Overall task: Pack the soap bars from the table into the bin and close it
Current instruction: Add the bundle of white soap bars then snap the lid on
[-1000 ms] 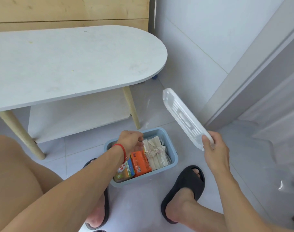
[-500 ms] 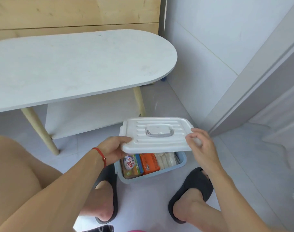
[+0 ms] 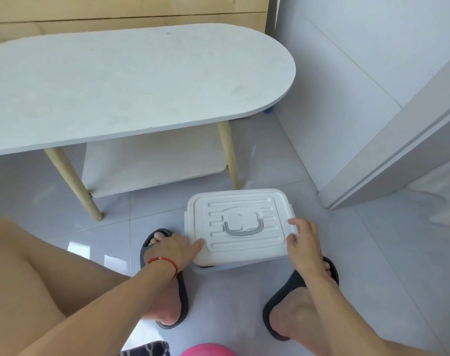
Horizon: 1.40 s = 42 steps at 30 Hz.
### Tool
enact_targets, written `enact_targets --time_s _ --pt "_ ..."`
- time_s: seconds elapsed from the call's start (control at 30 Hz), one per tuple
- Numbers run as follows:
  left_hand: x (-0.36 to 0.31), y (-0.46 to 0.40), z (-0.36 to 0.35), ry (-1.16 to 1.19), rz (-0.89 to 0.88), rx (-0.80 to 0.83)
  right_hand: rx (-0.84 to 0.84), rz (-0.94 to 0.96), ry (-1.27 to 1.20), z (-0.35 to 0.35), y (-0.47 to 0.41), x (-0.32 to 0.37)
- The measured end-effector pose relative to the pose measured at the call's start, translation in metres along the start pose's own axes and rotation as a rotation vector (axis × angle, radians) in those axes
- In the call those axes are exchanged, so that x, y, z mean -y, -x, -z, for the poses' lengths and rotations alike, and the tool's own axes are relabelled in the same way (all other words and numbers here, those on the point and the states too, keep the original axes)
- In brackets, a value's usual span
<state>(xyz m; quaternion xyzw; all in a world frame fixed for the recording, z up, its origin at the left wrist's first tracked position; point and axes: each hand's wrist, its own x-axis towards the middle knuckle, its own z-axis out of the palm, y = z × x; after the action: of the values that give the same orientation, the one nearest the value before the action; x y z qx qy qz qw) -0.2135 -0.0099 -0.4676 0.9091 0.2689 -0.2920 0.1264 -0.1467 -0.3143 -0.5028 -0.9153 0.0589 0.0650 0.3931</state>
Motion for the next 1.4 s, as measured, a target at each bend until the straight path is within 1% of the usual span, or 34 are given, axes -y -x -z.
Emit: enact_targets --time_s 0.03,0.07,0.1,0.13,0.17,0.2,0.23,0.3,0.33,0.37,0.43,0.53,0.6,0.67,0.77,0.83,0.97,1.13,1.23,1.27,1.3,1.33,1.37,1.4 --pt "-0.004 0.002 0.002 0.005 0.013 -0.040 0.010 0.021 -0.008 0.001 0.001 -0.001" --pt "-0.010 0.003 0.004 -0.041 -0.025 -0.115 0.021 0.046 -0.014 0.002 0.000 -0.002" --pt "-0.018 0.004 0.006 -0.140 -0.123 -0.206 0.030 0.063 -0.015 0.003 -0.001 -0.001" --pt "-0.026 0.005 0.006 -0.238 -0.259 -0.265 0.039 0.073 -0.010 0.004 -0.004 -0.001" --pt "-0.032 0.006 0.005 -0.314 -0.399 -0.260 0.048 0.078 -0.002 0.004 -0.007 -0.001" --pt "-0.037 0.007 0.002 -0.367 -0.510 -0.205 0.056 0.074 0.008 0.004 -0.007 -0.003" --pt "-0.041 0.007 0.000 -0.398 -0.573 -0.129 0.061 0.068 0.012 0.005 -0.008 -0.004" --pt "-0.046 0.005 -0.005 -0.411 -0.589 -0.010 0.063 0.033 -0.019 0.003 -0.010 -0.007" --pt "-0.050 0.005 -0.008 -0.402 -0.584 -0.013 0.064 -0.004 -0.049 0.003 -0.013 -0.008" --pt "-0.055 0.007 -0.009 -0.396 -0.584 -0.048 0.069 -0.054 -0.085 0.002 -0.017 -0.008" --pt "-0.068 0.010 -0.005 -0.405 -0.574 -0.116 0.106 -0.199 -0.175 0.000 -0.026 -0.006" --pt "-0.082 0.012 -0.001 -0.450 -0.579 -0.137 0.234 -0.401 -0.273 -0.003 -0.032 -0.007" --pt "-0.086 0.013 0.000 -0.485 -0.581 -0.118 0.284 -0.488 -0.414 -0.007 -0.033 -0.012" --pt "-0.086 0.014 -0.002 -0.501 -0.577 -0.101 0.263 -0.487 -0.521 -0.011 -0.031 -0.017" --pt "-0.084 0.014 -0.004 -0.509 -0.580 -0.110 0.120 -0.442 -0.564 -0.010 -0.031 -0.016" --pt "-0.082 0.014 -0.006 -0.505 -0.578 -0.102 0.060 -0.372 -0.501 -0.006 -0.034 -0.014" --pt "-0.082 0.013 -0.006 -0.503 -0.581 -0.110 0.035 -0.182 -0.105 -0.002 -0.034 -0.004" --pt "-0.081 0.013 -0.009 -0.461 -0.577 -0.098 0.025 -0.116 0.256 -0.009 -0.030 0.009" --pt "-0.079 0.014 -0.010 -0.393 -0.586 -0.078 0.025 -0.062 0.457 -0.013 -0.028 0.014" --pt "-0.074 0.013 -0.010 -0.327 -0.602 -0.087 0.019 -0.060 0.475 -0.014 -0.027 0.016" --pt "-0.066 0.012 -0.010 -0.211 -0.614 -0.114 0.013 -0.064 0.479 -0.015 -0.026 0.016" --pt "-0.058 0.010 -0.009 -0.031 -0.618 -0.169 0.001 -0.067 0.480 -0.016 -0.025 0.017" --pt "-0.050 0.007 -0.008 0.169 -0.592 -0.253 -0.015 -0.071 0.477 -0.018 -0.023 0.017" --pt "-0.041 0.004 -0.009 0.327 -0.515 -0.357 -0.028 -0.071 0.470 -0.018 -0.022 0.018"
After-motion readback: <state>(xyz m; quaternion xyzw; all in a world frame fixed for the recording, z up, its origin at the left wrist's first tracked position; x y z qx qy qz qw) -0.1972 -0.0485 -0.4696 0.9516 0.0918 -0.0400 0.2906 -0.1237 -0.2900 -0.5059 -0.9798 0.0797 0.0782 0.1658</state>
